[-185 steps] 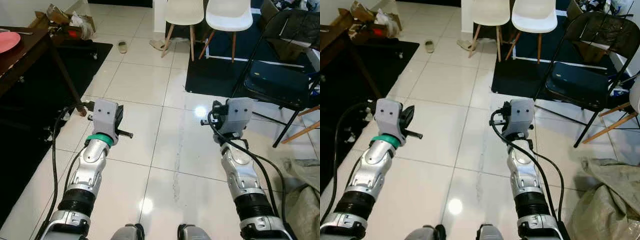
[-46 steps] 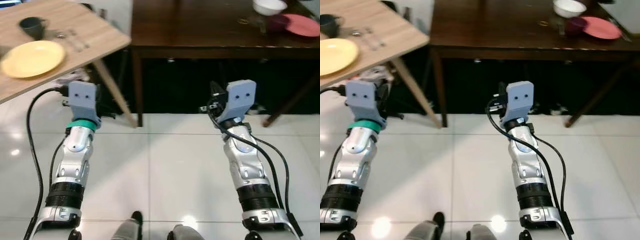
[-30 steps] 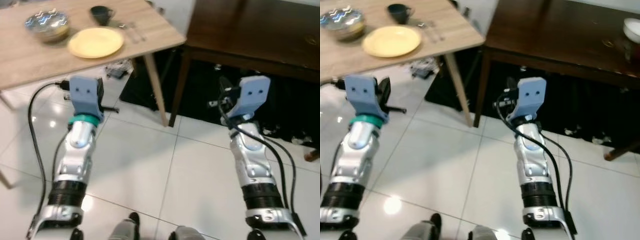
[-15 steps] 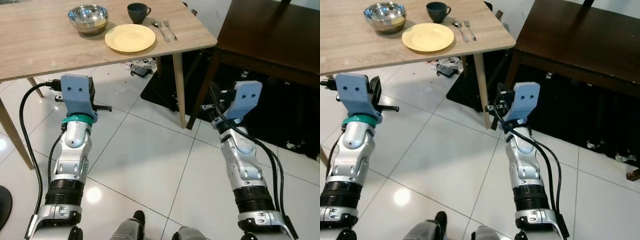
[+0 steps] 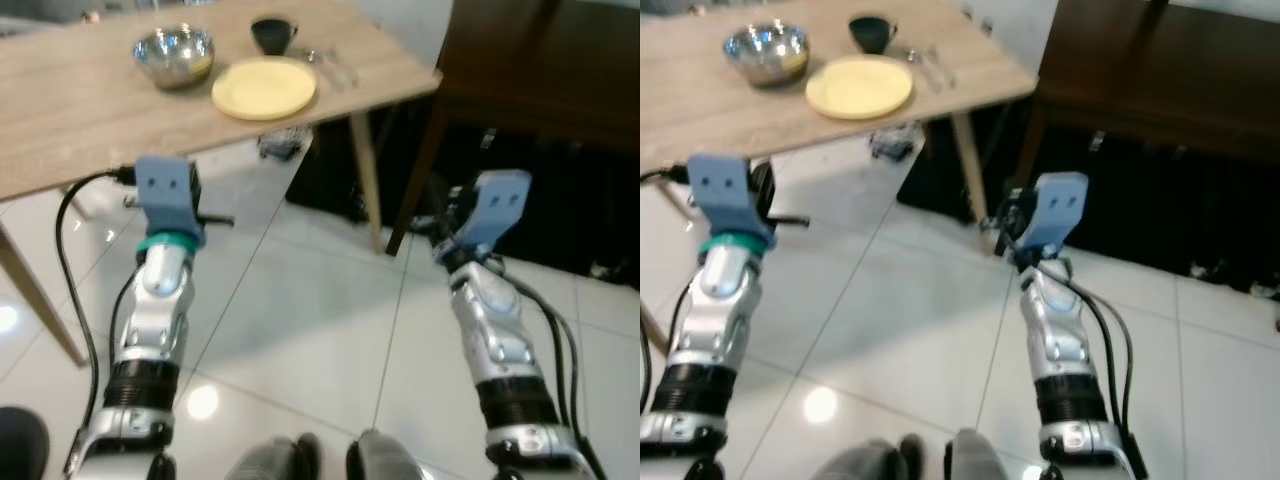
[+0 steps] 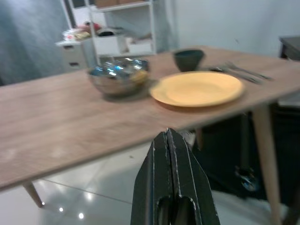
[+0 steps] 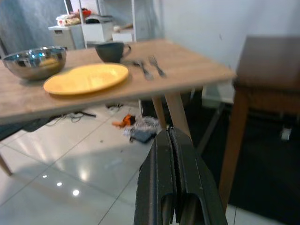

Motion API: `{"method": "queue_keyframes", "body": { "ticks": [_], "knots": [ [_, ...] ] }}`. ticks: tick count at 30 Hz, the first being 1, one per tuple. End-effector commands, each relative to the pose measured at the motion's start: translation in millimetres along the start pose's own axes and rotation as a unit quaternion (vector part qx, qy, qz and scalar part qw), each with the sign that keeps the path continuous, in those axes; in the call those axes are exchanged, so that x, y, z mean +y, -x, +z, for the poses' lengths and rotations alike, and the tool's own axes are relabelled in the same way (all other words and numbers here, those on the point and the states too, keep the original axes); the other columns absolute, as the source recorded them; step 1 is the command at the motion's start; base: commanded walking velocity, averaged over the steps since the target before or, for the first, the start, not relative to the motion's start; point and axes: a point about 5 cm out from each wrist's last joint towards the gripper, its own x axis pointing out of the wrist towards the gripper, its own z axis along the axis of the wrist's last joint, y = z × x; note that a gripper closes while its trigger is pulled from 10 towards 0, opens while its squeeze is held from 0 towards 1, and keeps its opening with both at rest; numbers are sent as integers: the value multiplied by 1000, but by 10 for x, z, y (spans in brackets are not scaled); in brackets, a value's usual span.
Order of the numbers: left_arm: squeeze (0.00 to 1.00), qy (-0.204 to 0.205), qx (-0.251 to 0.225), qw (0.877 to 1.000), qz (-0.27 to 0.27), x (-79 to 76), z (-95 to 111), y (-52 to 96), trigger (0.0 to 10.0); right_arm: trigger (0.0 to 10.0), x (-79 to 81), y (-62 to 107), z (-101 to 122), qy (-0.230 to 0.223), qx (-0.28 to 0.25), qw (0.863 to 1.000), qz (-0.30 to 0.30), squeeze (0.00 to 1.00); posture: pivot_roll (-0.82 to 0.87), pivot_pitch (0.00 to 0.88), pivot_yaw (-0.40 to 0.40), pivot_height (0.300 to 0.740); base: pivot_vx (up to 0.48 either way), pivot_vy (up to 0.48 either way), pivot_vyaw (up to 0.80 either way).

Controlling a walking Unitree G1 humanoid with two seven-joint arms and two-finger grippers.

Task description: Setting the table

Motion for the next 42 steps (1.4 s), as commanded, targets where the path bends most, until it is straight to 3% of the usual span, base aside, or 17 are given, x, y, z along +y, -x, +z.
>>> {"method": "queue_keyframes", "body": {
  "ticks": [1, 14, 42],
  "knots": [
    [0, -11, 10, 1000, 9, 74, -46, 21, 10000, 10000, 65, -7, -30, -7, 5, 1000, 2, 0, -46, 73, 52, 740, 401, 266, 769],
    [0, -16, 29, 999, -31, -62, -99, 38, 10000, 10000, 40, -3, -15, -21, -1, 1000, -10, 0, -51, 71, 54, 740, 81, 38, 0],
    [0, -28, 45, 998, -31, -65, -132, 17, 10000, 10000, 47, 0, -23, -17, -1, 1000, -8, 0, -54, 64, 59, 740, 0, 0, 0]
  ]
}}
